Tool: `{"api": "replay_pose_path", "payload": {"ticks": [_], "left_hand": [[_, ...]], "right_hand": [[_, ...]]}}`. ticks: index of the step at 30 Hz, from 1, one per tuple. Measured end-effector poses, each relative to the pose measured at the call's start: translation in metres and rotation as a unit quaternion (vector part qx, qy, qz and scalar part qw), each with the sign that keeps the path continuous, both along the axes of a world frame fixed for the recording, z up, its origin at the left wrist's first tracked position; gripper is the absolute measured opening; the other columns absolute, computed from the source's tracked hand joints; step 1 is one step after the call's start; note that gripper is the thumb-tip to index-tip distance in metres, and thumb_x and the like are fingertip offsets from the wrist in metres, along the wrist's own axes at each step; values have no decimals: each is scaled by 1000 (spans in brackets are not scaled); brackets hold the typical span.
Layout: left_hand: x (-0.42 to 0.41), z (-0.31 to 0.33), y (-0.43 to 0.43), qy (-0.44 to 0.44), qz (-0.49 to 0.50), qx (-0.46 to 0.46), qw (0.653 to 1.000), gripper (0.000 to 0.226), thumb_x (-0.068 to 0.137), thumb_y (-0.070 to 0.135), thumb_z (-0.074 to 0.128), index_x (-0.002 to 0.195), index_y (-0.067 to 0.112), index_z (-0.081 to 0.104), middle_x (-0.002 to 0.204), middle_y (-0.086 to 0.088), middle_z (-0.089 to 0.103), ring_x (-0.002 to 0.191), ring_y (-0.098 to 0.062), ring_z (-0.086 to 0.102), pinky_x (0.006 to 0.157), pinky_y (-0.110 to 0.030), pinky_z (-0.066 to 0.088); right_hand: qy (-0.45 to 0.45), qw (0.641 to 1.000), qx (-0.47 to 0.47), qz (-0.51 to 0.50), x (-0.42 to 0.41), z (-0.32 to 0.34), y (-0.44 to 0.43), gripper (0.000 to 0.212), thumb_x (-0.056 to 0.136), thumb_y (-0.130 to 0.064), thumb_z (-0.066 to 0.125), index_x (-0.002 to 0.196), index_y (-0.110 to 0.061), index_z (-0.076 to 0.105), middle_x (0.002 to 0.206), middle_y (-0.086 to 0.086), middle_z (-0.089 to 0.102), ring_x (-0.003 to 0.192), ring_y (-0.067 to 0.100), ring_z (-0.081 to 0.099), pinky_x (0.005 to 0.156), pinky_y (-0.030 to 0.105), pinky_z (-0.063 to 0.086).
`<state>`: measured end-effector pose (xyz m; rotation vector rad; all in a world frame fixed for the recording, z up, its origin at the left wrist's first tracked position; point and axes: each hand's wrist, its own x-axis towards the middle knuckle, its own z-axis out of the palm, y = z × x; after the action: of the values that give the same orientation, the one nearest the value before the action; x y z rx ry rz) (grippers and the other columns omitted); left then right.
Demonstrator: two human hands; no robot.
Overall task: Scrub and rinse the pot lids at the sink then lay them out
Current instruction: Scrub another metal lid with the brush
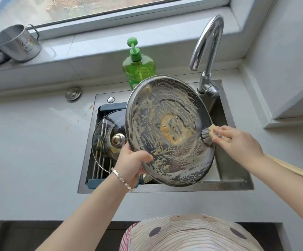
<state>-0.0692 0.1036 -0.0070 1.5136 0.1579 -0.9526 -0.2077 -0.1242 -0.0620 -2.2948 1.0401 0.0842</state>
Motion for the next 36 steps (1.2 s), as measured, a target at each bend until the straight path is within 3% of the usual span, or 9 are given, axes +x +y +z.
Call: {"api": "replay_pose_path", "payload": {"ticks": [3,5,7,9,13,17,21,25,36], "left_hand": [[0,0,-4,7,-7,-6,1000,61,70,-22,54,127,-1,43,76,-10,62,57,-23,65,70,-48,51],[3,0,-1,16,-4,-10,1000,54,74,-23,49,123,1,45,72,-8,61,54,-21,64,59,-41,54],[4,1,4,17,-15,-7,1000,52,74,-23,50,120,-1,44,65,-5,60,50,-18,64,47,-33,52],[2,1,5,20,-40,-9,999,61,65,-20,56,123,-6,43,72,-9,65,60,-24,67,50,-36,53],[2,1,6,29,-47,-7,998,65,59,-17,56,122,-4,45,94,-21,64,75,-34,67,55,-42,55],[3,2,5,14,-80,-5,997,65,57,-13,55,120,0,47,104,-24,64,88,-38,66,65,-54,56],[3,3,1,8,-85,2,996,66,52,-8,53,117,2,48,101,-20,65,87,-35,67,66,-51,57],[3,0,4,13,-101,13,995,65,52,-8,54,115,4,49,108,-21,64,97,-38,64,74,-56,54],[-9,-4,1,2,-168,38,985,63,53,-8,54,113,8,52,105,-18,67,96,-36,65,74,-57,54]], "right_hand": [[-27,997,-4,74,3,-2,28,34,87,-43,60,121,-41,59,137,-19,49,120,16,53,89,34,44],[-30,995,16,94,-1,-4,33,35,86,-43,62,120,-43,59,138,-20,46,123,12,51,93,34,44],[-5,999,-4,36,-1,-3,12,34,87,-43,59,121,-41,59,139,-18,48,121,16,52,89,33,43],[-6,999,-31,3,2,-3,2,33,89,-43,57,122,-39,59,135,-17,52,116,21,54,82,32,42],[-34,995,-30,88,8,-7,18,33,88,-43,59,121,-42,59,134,-22,50,118,15,53,82,32,44],[-11,999,-37,-14,18,0,-9,36,90,-40,56,126,-36,57,138,-12,50,119,25,51,84,35,42],[-30,996,-35,72,17,-7,15,36,88,-42,59,124,-40,57,140,-16,47,123,18,50,87,33,44],[-31,998,-47,-19,17,-8,-13,36,90,-39,57,126,-36,57,136,-12,51,117,24,52,78,34,42],[-158,983,-68,-61,56,18,-13,39,92,-33,57,131,-30,54,133,-11,53,112,20,53,72,29,36]]}}
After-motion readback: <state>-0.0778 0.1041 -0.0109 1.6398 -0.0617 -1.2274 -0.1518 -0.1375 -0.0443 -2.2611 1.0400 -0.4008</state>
